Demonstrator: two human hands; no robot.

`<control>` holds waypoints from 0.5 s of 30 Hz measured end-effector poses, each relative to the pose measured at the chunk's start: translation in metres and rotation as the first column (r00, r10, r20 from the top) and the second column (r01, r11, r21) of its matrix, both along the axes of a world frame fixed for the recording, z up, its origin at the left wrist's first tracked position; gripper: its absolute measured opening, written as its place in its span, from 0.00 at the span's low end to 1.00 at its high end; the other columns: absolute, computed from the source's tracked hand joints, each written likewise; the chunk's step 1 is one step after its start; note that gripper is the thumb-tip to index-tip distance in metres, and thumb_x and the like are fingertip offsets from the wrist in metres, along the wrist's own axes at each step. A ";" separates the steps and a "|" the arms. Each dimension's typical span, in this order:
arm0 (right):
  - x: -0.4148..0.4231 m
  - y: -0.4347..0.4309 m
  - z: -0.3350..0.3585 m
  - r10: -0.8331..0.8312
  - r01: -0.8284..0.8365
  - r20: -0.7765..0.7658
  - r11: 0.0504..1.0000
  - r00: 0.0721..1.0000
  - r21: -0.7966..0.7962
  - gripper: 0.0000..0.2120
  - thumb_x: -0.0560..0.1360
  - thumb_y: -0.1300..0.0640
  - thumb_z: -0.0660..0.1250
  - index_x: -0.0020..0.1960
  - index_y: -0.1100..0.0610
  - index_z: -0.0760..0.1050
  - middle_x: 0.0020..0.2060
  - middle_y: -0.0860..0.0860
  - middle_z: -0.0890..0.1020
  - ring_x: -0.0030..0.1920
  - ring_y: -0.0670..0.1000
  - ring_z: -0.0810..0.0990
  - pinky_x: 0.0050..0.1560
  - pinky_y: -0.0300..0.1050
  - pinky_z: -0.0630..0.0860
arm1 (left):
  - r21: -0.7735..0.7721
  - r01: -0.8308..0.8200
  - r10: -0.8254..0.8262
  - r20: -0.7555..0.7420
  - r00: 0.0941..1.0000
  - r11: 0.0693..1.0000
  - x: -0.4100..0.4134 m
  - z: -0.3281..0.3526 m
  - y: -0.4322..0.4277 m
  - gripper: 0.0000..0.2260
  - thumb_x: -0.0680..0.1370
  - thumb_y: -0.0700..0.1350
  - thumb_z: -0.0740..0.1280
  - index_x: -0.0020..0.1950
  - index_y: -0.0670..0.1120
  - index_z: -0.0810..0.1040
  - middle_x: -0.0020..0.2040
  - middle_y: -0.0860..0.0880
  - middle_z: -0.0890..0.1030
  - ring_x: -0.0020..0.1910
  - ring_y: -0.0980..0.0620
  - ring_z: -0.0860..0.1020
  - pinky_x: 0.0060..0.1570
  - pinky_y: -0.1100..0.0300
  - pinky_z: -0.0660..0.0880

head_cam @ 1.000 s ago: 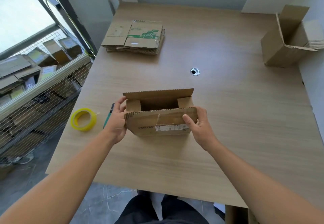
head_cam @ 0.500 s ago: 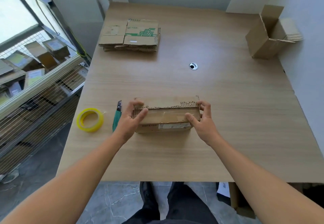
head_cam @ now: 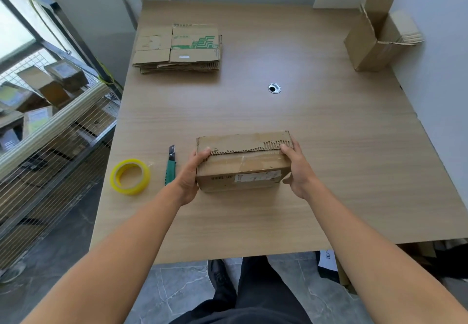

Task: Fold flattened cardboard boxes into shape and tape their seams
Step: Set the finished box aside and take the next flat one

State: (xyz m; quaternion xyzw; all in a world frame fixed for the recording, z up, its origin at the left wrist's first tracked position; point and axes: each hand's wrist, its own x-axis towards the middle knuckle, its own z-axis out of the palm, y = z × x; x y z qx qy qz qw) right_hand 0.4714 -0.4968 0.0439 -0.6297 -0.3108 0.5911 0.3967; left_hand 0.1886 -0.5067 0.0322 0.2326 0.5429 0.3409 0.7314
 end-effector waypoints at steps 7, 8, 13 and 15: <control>0.023 0.013 -0.008 0.135 -0.141 -0.074 0.986 0.988 -0.084 0.15 0.72 0.40 0.65 0.58 0.35 0.76 0.51 0.44 0.84 0.52 0.54 0.77 0.51 0.55 0.70 | 0.020 -0.013 0.014 -0.054 0.998 1.000 0.012 0.002 0.003 0.43 0.61 0.68 0.73 0.72 0.52 0.73 0.64 0.45 0.80 0.58 0.47 0.78 0.47 0.53 0.74; 0.023 0.014 -0.008 0.134 -0.141 -0.082 0.987 0.988 -0.079 0.15 0.72 0.40 0.65 0.58 0.35 0.76 0.53 0.45 0.85 0.52 0.54 0.79 0.51 0.56 0.71 | 0.014 -0.022 0.022 -0.044 0.999 1.000 0.014 0.002 0.003 0.42 0.61 0.68 0.73 0.72 0.52 0.73 0.63 0.45 0.80 0.57 0.47 0.79 0.47 0.53 0.75; 0.020 0.016 -0.007 0.096 -0.102 -0.159 0.994 0.983 -0.029 0.16 0.73 0.43 0.65 0.60 0.39 0.75 0.55 0.48 0.84 0.49 0.51 0.84 0.44 0.55 0.78 | 0.015 -0.068 0.068 0.012 0.998 0.998 0.012 0.003 0.012 0.41 0.64 0.64 0.74 0.73 0.48 0.72 0.59 0.47 0.80 0.53 0.48 0.80 0.41 0.54 0.79; 0.024 0.016 -0.009 0.106 -0.108 -0.206 0.994 0.973 0.000 0.17 0.74 0.45 0.65 0.63 0.40 0.74 0.57 0.49 0.84 0.52 0.51 0.84 0.45 0.57 0.79 | 0.053 -0.072 0.070 0.038 0.997 0.996 0.005 0.001 0.016 0.40 0.65 0.63 0.74 0.73 0.47 0.71 0.59 0.47 0.80 0.53 0.48 0.80 0.38 0.57 0.78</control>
